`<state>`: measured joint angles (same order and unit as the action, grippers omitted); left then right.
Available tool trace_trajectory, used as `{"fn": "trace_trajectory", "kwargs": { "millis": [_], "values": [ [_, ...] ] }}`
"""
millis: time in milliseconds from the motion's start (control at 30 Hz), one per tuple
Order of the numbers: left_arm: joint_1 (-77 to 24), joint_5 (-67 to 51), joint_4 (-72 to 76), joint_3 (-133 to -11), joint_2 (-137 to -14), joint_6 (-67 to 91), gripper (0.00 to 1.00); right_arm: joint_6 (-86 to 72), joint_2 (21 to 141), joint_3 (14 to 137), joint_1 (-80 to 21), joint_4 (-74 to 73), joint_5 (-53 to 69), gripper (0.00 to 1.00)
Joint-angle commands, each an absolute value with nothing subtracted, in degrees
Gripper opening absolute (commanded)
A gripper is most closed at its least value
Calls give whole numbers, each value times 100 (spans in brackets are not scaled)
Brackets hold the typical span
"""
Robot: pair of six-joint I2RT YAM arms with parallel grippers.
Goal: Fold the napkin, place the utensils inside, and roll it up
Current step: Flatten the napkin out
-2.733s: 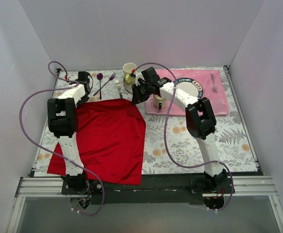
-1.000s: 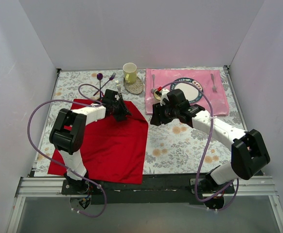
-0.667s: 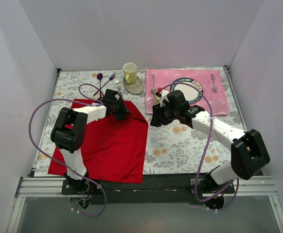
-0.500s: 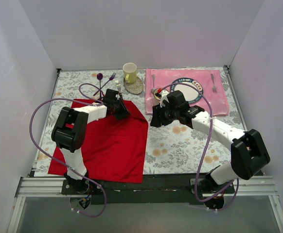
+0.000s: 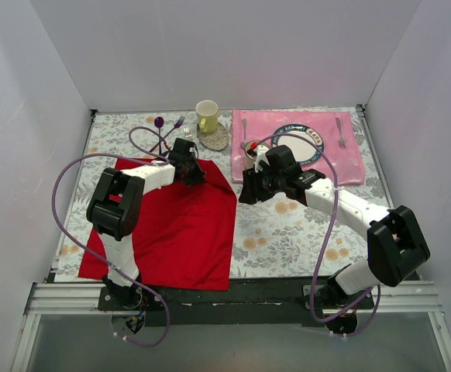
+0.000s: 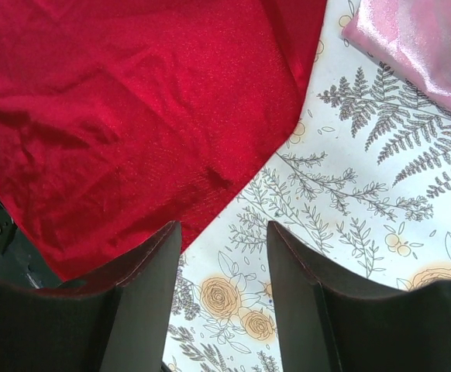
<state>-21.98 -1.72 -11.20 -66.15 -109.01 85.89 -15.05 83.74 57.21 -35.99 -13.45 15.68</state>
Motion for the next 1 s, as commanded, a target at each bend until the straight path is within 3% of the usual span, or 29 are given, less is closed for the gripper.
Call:
{"fn": "trace_trajectory", "kwargs": {
  "millis": [0,333,533,567,600,667,767,833,867,967],
  "values": [
    [-2224,184,-1336,-7066,-10872,8359,0,-1459,8429,5590,-3560,-1116,1723,56],
    [-2285,-431,-1310,-7778,-11285,8332,0,-1073,8841,5985,-3568,-1248,1556,57],
    [-2294,-71,-1721,-7709,-10847,8350,0,-370,9202,6757,-3988,-1397,1153,67],
    [-2285,139,-1844,-7691,-10706,8454,20,-291,9350,6872,-4095,-1424,856,71],
    [-2268,489,-2142,-7673,-10444,8490,33,-186,9439,7108,-4191,-1415,722,73],
    [-2206,859,-2503,-7682,-10144,8613,67,-44,9815,7373,-4420,-1511,223,75],
    [-1899,1291,-3241,-7664,-9634,8903,92,-18,10403,8058,-4658,-1696,-444,74],
    [-1574,1275,-3585,-7542,-9283,8938,95,-18,10721,8583,-4807,-1766,-693,69],
    [-1460,1283,-3716,-7498,-9151,8965,96,-18,11062,8787,-4825,-1941,-807,58],
    [-1082,1283,-3972,-7208,-8641,8877,96,-96,11669,9447,-4852,-2188,-931,40]
  ]
}}
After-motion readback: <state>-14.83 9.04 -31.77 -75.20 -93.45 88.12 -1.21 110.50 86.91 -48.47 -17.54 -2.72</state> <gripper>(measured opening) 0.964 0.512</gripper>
